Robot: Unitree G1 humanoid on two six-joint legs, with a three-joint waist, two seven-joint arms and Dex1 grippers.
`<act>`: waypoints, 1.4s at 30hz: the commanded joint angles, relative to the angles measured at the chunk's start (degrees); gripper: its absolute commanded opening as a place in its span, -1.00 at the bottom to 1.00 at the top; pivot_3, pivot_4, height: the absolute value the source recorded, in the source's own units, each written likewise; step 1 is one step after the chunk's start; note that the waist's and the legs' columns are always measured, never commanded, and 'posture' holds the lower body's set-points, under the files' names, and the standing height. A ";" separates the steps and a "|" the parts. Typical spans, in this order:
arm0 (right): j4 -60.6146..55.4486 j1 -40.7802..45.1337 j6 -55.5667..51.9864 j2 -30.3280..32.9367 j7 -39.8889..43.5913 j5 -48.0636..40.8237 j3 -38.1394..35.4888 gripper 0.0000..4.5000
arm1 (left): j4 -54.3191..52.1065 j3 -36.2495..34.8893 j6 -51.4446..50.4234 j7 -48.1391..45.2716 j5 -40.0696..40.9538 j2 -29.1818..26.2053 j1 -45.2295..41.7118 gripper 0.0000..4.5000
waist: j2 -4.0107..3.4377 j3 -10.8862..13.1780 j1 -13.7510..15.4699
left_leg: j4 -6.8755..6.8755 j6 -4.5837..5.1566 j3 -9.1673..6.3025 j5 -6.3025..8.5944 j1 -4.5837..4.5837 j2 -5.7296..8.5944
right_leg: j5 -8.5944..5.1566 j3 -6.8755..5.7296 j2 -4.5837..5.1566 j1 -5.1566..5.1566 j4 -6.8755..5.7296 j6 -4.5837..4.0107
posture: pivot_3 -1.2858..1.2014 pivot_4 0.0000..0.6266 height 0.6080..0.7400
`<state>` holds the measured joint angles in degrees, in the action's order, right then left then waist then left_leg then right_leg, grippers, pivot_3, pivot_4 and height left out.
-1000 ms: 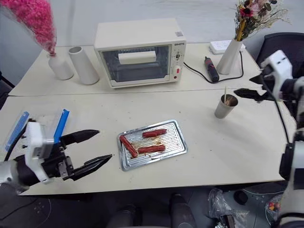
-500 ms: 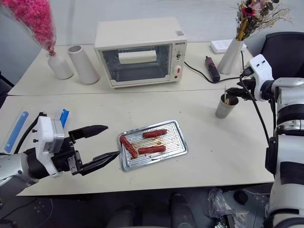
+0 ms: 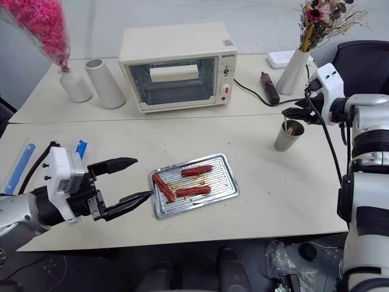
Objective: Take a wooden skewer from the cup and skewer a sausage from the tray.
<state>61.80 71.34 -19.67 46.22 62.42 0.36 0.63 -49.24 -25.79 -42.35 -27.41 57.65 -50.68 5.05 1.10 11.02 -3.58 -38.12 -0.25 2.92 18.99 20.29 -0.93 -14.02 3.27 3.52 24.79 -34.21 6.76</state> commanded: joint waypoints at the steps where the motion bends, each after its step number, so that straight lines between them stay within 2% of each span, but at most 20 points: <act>1: -2.91 -0.13 -0.39 -0.06 0.52 -0.97 -0.92 0.31 | -0.49 0.14 1.21 -0.36 -0.88 -0.49 -0.96 1.00 | 0.00 0.00 0.02 | 0.00 0.00 0.00 0.00 0.00 0.00 | 0.00 0.00 0.00 0.00 0.00 0.00 | 0.03 -0.52 1.00; 5: -2.62 -0.70 -0.57 -1.19 -0.63 -0.70 -0.85 0.31 | -0.21 0.56 1.19 -0.52 -1.13 -0.57 -1.79 1.00 | 0.00 0.00 -0.01 | -0.01 0.00 0.01 0.00 0.00 0.00 | 0.01 0.01 0.00 -0.01 0.00 0.01 | 0.03 -0.52 1.00; 8: -2.41 -0.99 -1.12 -1.95 -1.44 -0.40 -0.71 0.07 | -0.20 0.77 1.15 -0.70 -1.31 -0.60 -2.14 1.00 | 0.00 0.00 0.04 | -0.01 0.00 0.01 0.00 0.00 0.00 | 0.01 0.01 0.00 0.01 -0.03 0.01 | 0.03 -0.52 1.00; 15: -2.80 -1.36 -2.12 -1.69 -2.49 0.19 -0.34 -0.96 | -0.01 0.52 1.04 -0.94 -1.57 -0.61 -2.58 1.00 | 0.00 0.00 0.05 | 0.00 0.00 0.00 0.00 0.01 0.01 | 0.01 0.01 0.01 0.00 0.00 0.01 | 0.03 -0.52 1.00; 30: -6.86 -0.54 -6.03 -0.58 -1.69 -0.46 -0.80 -0.96 | 1.45 2.50 1.60 -1.31 -3.06 0.23 -5.13 1.00 | 0.00 0.00 0.07 | -0.01 0.00 -0.01 0.00 0.01 0.01 | 0.01 0.00 0.00 0.01 -0.02 0.01 | 0.03 -0.52 1.00; 42: -14.39 9.80 -19.70 3.42 -1.07 -4.71 -3.82 -0.96 | 9.26 17.40 5.92 -2.99 -11.49 7.00 -20.16 1.00 | -0.09 0.06 0.35 | 0.02 -0.01 0.06 0.01 0.08 0.00 | 0.02 -0.08 -0.04 0.01 0.08 0.04 | 0.03 -0.52 1.00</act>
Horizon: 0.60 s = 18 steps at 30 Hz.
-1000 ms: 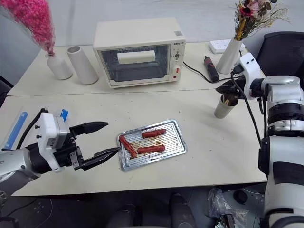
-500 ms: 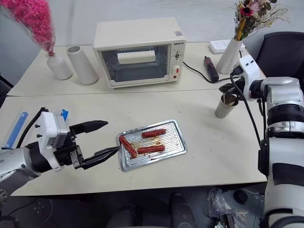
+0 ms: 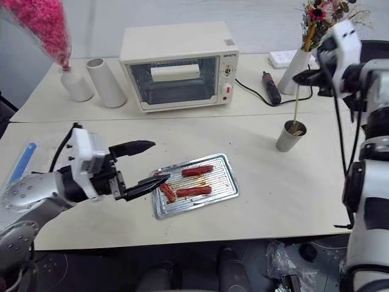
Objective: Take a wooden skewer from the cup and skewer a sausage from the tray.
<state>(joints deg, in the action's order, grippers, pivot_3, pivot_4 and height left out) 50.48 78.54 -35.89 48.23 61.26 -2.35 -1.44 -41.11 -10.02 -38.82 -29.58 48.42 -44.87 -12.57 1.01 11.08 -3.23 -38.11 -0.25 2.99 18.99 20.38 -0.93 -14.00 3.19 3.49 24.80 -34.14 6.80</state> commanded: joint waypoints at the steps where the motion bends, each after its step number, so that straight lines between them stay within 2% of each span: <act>1: -3.64 3.30 -4.79 1.48 -0.18 -2.44 -2.14 -0.96 | 2.06 2.36 2.82 -1.05 -3.11 1.84 -3.46 1.00 | 0.00 0.00 -0.01 | -0.01 0.00 0.01 0.00 0.03 0.01 | 0.01 0.02 0.01 0.02 0.01 0.02 | 0.03 -0.52 1.00; 5: -7.58 5.87 -11.76 1.02 -1.89 -5.30 -4.19 -0.96 | 5.22 4.53 5.31 -1.73 -6.90 4.39 -6.16 1.00 | -0.01 0.00 -0.04 | -0.03 0.03 0.00 0.00 0.21 0.03 | 0.05 0.14 0.04 0.30 -0.14 0.09 | 0.03 -0.52 1.00; 9: -12.40 8.76 -23.99 -2.13 -6.12 -11.30 -9.23 -0.96 | 6.83 5.65 6.93 -1.38 -9.72 6.73 -7.86 1.00 | -0.01 0.00 0.03 | -0.11 -0.05 -0.02 -0.08 0.78 0.01 | 0.05 0.11 0.02 0.91 -0.54 0.09 | 0.03 -0.52 1.00; 15: -19.42 9.01 -45.82 -13.08 -22.29 -17.49 -23.77 -0.96 | 8.13 5.85 8.57 1.35 -13.81 10.17 -9.44 1.00 | 0.00 -0.01 0.29 | -0.18 -0.03 -0.10 -0.09 0.83 0.02 | 0.05 0.08 0.06 0.89 -0.61 0.08 | 0.03 -0.52 1.00; 18: -23.66 7.25 -54.98 -21.89 -30.35 -18.46 -34.62 -0.96 | 8.52 6.54 9.84 3.51 -17.42 11.77 -9.95 1.00 | 0.00 -0.01 0.38 | -0.19 -0.01 -0.16 -0.11 0.87 0.04 | 0.06 0.06 0.11 0.89 -0.61 0.10 | 0.03 -0.52 1.00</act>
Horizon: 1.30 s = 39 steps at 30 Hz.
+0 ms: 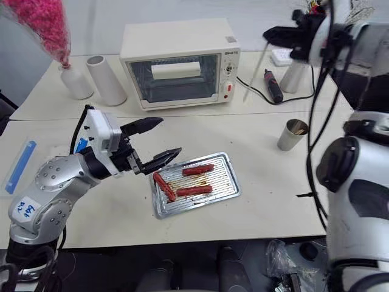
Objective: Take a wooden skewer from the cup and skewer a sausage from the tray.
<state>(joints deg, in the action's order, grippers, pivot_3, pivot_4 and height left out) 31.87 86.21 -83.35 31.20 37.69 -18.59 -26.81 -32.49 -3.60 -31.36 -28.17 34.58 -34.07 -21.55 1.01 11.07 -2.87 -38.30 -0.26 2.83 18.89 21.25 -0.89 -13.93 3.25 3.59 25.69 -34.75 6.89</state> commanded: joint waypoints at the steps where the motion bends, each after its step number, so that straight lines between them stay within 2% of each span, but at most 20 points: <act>1: -5.37 -1.10 -8.70 -7.71 -9.71 -3.42 -12.72 -0.96 | 0.11 0.51 3.23 3.08 -5.35 1.65 -1.20 1.00 | -0.01 -0.01 0.06 | 0.00 0.00 -0.02 0.00 0.01 0.00 | 0.00 -0.01 0.00 0.00 -0.01 0.00 | 0.03 -0.52 1.00; 5: -8.69 -4.21 -9.15 -16.36 -20.47 -11.37 -21.44 -0.96 | 1.05 1.15 4.49 5.91 -8.42 5.28 -1.52 1.00 | 0.00 -0.03 0.21 | -0.01 0.01 -0.06 -0.05 0.04 0.01 | 0.01 -0.07 0.03 -0.01 -0.04 0.01 | 0.03 -0.52 1.00; 11: -11.87 -5.38 -9.15 -24.43 -39.60 -24.68 -32.26 -0.96 | 2.74 2.80 6.92 6.50 -11.72 9.00 0.00 1.00 | 0.00 -0.03 0.21 | -0.01 -0.10 -0.08 -0.13 0.15 0.01 | 0.01 -0.14 0.04 0.04 -0.02 0.02 | 0.03 -0.52 1.00; 18: -15.06 -6.76 -9.15 -29.60 -56.68 -39.74 -37.24 -0.96 | 6.12 3.14 9.69 8.28 -15.16 12.70 -1.80 1.00 | 0.00 -0.03 -0.32 | 0.00 0.00 -0.17 -0.14 0.16 0.01 | 0.01 -0.17 0.03 0.03 -0.03 0.02 | 0.03 -0.52 1.00; 27: -17.58 -8.60 -9.05 -33.12 -72.61 -54.86 -37.93 -0.96 | 8.25 2.66 11.78 7.74 -16.31 14.64 -3.91 1.00 | 0.00 -0.03 -0.41 | 0.01 0.03 -0.28 -0.17 0.17 0.00 | 0.02 -0.16 0.02 0.03 -0.05 0.02 | 0.03 -0.52 1.00; 30: -17.69 -9.79 -6.97 -33.39 -77.30 -60.41 -36.10 -0.97 | 7.93 2.72 11.77 7.31 -15.55 15.20 -4.07 0.76 | 0.00 -0.03 -0.42 | 0.02 0.04 -0.29 -0.16 0.19 -0.03 | 0.02 -0.16 0.03 0.03 -0.01 0.03 | 0.03 -0.52 1.00; 34: -18.11 -12.78 -1.37 -33.44 -83.65 -69.86 -30.15 -0.97 | 7.52 4.06 10.87 6.06 -16.09 14.98 -4.05 0.27 | 0.00 -0.03 -0.51 | 0.04 0.04 -0.32 -0.17 0.20 -0.04 | 0.02 -0.17 0.01 0.03 0.01 0.03 | 0.03 -0.52 1.00; 37: -19.05 -15.96 3.66 -32.37 -87.82 -77.82 -24.05 -0.97 | 7.67 3.99 10.97 5.84 -15.87 15.49 -4.29 0.27 | 0.00 -0.03 -0.62 | 0.05 0.05 -0.32 -0.17 0.20 -0.05 | 0.02 -0.17 0.00 0.03 0.01 0.03 | 0.03 -0.52 1.00; 39: -20.04 -18.36 7.68 -31.13 -90.29 -83.39 -19.29 -0.97 | 7.92 3.63 11.47 5.61 -15.64 15.78 -4.50 0.11 | 0.00 -0.03 -0.58 | 0.05 0.05 -0.33 -0.17 0.20 -0.06 | 0.02 -0.17 -0.01 0.03 0.02 0.03 | 0.03 -0.52 1.00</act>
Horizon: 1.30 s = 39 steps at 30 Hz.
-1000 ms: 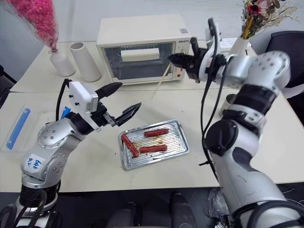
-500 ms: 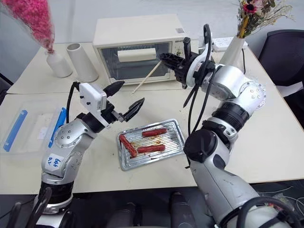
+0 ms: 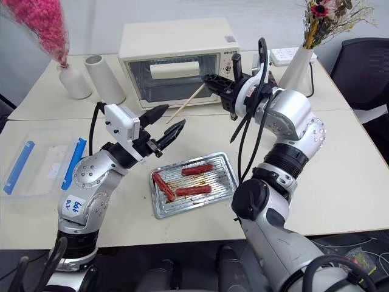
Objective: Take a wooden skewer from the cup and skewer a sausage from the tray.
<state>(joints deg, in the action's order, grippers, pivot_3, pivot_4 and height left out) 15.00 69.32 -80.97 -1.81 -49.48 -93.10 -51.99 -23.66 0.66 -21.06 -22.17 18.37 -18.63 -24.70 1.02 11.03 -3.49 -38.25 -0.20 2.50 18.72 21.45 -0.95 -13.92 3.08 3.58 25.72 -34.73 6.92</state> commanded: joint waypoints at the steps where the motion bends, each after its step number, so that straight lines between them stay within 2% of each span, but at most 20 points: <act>1: -3.73 -2.65 7.29 2.61 -4.14 -11.47 8.21 -0.97 | -0.83 -0.64 1.24 -0.63 0.54 0.31 -1.39 0.03 | 0.00 0.00 0.05 | 0.00 0.00 -0.03 0.00 0.01 -0.03 | 0.00 -0.01 0.01 0.00 0.00 0.00 | 0.03 -0.52 1.00; 5: -5.70 -6.24 13.99 5.82 -6.12 -19.04 15.87 -0.97 | -0.39 -0.17 0.87 -1.95 0.39 -0.20 -1.33 -0.44 | 0.00 0.00 0.06 | 0.00 0.03 -0.03 -0.01 0.03 -0.08 | 0.01 0.01 0.03 -0.01 0.06 0.03 | 0.03 -0.52 1.00; 10: -7.48 -8.36 17.78 7.76 -3.94 -19.90 20.18 -0.97 | 0.07 -0.36 1.06 -2.38 0.16 -0.04 -1.35 -0.44 | 0.00 0.00 0.03 | 0.00 0.04 -0.03 0.00 0.05 -0.22 | 0.02 0.01 -0.04 0.00 0.10 0.04 | 0.03 -0.52 1.00; 13: -8.13 -9.05 18.98 8.26 -2.92 -19.90 21.40 -0.97 | 0.33 -0.58 1.32 -2.38 0.37 0.37 -1.60 -0.70 | 0.00 0.00 0.12 | 0.00 0.04 -0.04 0.00 0.05 -0.28 | 0.02 -0.01 -0.07 0.00 0.10 0.04 | 0.03 -0.52 1.00; 14: -8.26 -9.20 19.25 8.33 -2.63 -19.90 21.65 -0.97 | 0.44 -0.58 1.38 -2.42 0.40 0.47 -1.70 -0.85 | 0.00 0.00 0.13 | 0.00 0.04 -0.04 0.00 0.06 -0.28 | 0.02 -0.01 -0.06 0.00 0.11 0.04 | 0.03 -0.52 1.00; 16: -8.51 -9.44 19.73 8.48 -2.20 -19.90 22.14 -0.97 | 0.53 -0.60 1.36 -2.51 0.40 0.55 -1.80 -0.98 | 0.00 0.00 0.14 | 0.00 0.05 -0.03 0.00 0.06 -0.28 | 0.02 -0.01 -0.05 0.00 0.14 0.04 | 0.03 -0.52 1.00; 34: -8.16 -11.04 21.27 10.70 0.01 -19.90 24.73 -0.97 | 0.54 -1.16 0.84 -1.60 -0.56 0.75 -2.50 -0.98 | 0.00 0.00 0.26 | 0.06 0.08 -0.04 0.02 0.10 -0.33 | 0.02 -0.04 -0.04 0.00 0.28 0.04 | 0.03 -0.52 1.00; 39: -8.09 -11.08 21.41 10.91 0.32 -19.90 25.01 -0.97 | 0.42 -1.46 0.83 -1.16 -0.60 1.00 -2.64 -0.38 | 0.00 0.00 0.26 | 0.07 0.09 -0.04 0.03 0.12 -0.35 | 0.02 -0.05 -0.05 0.00 0.31 0.04 | 0.03 -0.52 1.00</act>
<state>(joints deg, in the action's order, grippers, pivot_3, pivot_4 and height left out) 8.90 57.79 -59.91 8.42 -49.99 -111.67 -27.23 -21.69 -0.15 -21.11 -23.62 17.71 -17.68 -26.48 1.02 11.03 -3.23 -38.17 -0.11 2.46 18.74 21.57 -1.31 -13.90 3.03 3.54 25.72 -34.42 6.96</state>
